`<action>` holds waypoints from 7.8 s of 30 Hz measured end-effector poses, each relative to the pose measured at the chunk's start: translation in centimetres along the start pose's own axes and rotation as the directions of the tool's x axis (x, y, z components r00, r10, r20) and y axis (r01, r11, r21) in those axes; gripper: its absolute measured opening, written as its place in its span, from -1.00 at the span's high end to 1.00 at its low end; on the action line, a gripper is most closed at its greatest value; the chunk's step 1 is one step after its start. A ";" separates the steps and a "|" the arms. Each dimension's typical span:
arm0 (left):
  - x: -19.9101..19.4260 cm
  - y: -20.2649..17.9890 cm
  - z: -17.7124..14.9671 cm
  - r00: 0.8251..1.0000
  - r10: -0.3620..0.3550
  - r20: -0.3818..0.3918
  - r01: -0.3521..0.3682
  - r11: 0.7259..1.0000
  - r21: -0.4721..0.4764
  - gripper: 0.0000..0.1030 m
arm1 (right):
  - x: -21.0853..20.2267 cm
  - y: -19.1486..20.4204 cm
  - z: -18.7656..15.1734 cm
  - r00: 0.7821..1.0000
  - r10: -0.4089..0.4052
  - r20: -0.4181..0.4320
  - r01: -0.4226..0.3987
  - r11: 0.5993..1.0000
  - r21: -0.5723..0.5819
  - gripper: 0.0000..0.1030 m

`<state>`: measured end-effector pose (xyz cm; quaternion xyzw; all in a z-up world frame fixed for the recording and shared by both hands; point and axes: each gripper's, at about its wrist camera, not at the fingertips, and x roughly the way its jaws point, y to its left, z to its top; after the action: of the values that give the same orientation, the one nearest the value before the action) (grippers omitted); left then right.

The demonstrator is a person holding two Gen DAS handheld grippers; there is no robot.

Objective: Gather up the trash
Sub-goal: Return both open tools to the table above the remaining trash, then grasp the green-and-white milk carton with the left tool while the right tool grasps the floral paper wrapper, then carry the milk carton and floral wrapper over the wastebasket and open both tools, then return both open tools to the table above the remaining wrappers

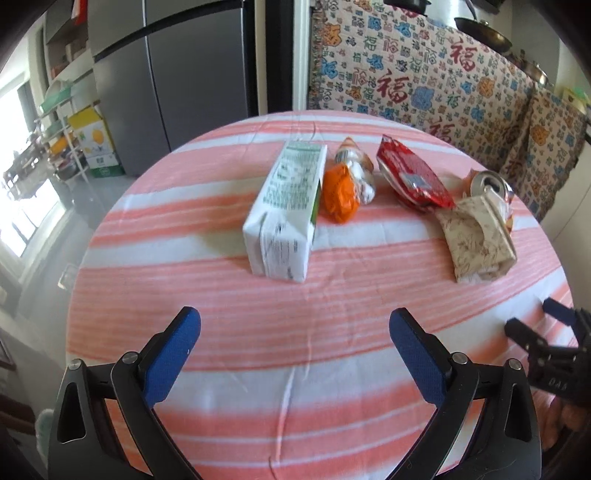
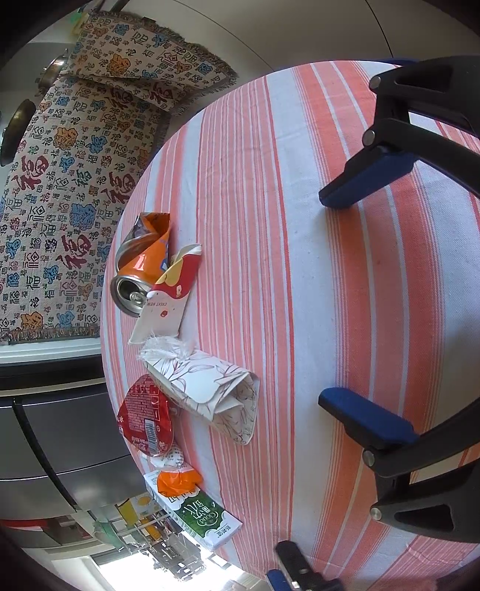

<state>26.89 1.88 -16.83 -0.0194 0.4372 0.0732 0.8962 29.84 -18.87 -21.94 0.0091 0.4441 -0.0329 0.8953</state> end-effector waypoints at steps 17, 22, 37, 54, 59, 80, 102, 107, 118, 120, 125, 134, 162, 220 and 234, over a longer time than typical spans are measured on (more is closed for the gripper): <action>-2.4 3.5 -0.6 0.937 -0.342 -0.063 0.315 0.912 -0.262 0.22 | 0.0 0.0 -0.1 1.000 0.000 0.001 0.000 1.000 -0.002 -0.94; -1.2 7.5 -2.8 0.943 -0.319 -0.095 0.258 0.881 -0.397 0.09 | 0.0 0.0 -0.1 1.000 0.000 0.002 0.000 1.000 -0.002 -0.94; -0.1 6.0 -0.5 0.989 -0.130 -0.078 0.123 0.989 -0.088 -0.92 | 0.0 -0.1 -0.1 1.000 -0.001 0.003 0.001 1.000 -0.004 -0.94; 0.4 2.7 -1.9 0.995 -0.090 -0.039 0.089 0.996 -0.026 -0.01 | -1.4 0.2 2.3 0.980 0.195 0.031 -0.197 0.978 0.063 -0.93; 0.7 3.4 -2.0 0.993 -0.115 -0.036 0.113 0.991 -0.067 -0.03 | 1.9 3.6 6.9 0.975 0.208 -0.079 -0.201 0.976 0.086 -0.93; -2.4 -2.1 -5.9 0.988 -0.135 -0.072 0.138 0.989 0.044 -0.02 | -3.0 2.8 -3.9 0.995 0.103 -0.002 -0.102 0.981 -0.163 -0.29; -1.3 -2.2 -6.8 0.998 -0.038 -0.041 0.041 0.997 0.059 -0.99 | -2.5 2.6 -4.1 0.993 0.111 0.046 -0.104 0.984 -0.142 -0.61; -2.6 -0.6 -6.9 0.982 -0.144 -0.123 0.161 0.978 0.133 -0.98 | -2.8 2.3 -3.7 0.991 0.126 -0.049 -0.132 0.977 -0.166 -0.62; -1.2 -2.0 -2.2 0.940 -0.190 -0.284 0.237 0.961 0.141 -0.93 | -2.8 2.8 3.0 0.939 0.093 -0.331 -0.139 0.983 -0.119 -0.62; -0.8 -3.5 -2.3 0.951 -0.110 -0.288 0.177 0.960 0.217 -0.72 | -1.9 3.1 3.4 0.920 0.056 -0.389 -0.103 0.989 -0.102 -0.62; -0.8 -4.2 -2.5 0.952 -0.093 -0.293 0.165 0.959 0.231 0.03 | -1.5 3.8 2.7 0.890 0.013 -0.456 -0.088 0.986 -0.142 0.18; -5.6 -5.1 -1.7 0.957 -0.221 -0.188 0.252 0.955 0.158 0.04 | -5.7 0.3 2.6 0.930 0.086 -0.357 -0.124 0.989 -0.086 0.29; -3.8 -48.3 -9.1 0.760 -0.524 -0.385 0.641 0.704 0.307 0.04 | -7.3 -38.2 -10.4 0.946 -0.135 -0.294 0.245 0.891 0.382 0.28; 1.2 -5.8 -4.5 0.998 -0.056 -0.037 0.059 0.994 0.089 -0.99 | 0.8 -0.7 -2.6 0.996 0.091 0.012 -0.088 0.983 -0.161 -0.36; 1.9 -5.6 -3.4 0.995 -0.088 -0.051 0.093 0.990 0.102 -0.99 | 1.8 -0.4 -2.3 0.996 0.078 0.032 -0.073 0.989 -0.129 -0.46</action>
<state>26.18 -3.81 -20.61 0.0058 0.4598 0.0091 0.8880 29.05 -19.23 -24.76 -0.0320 0.4280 0.0294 0.9027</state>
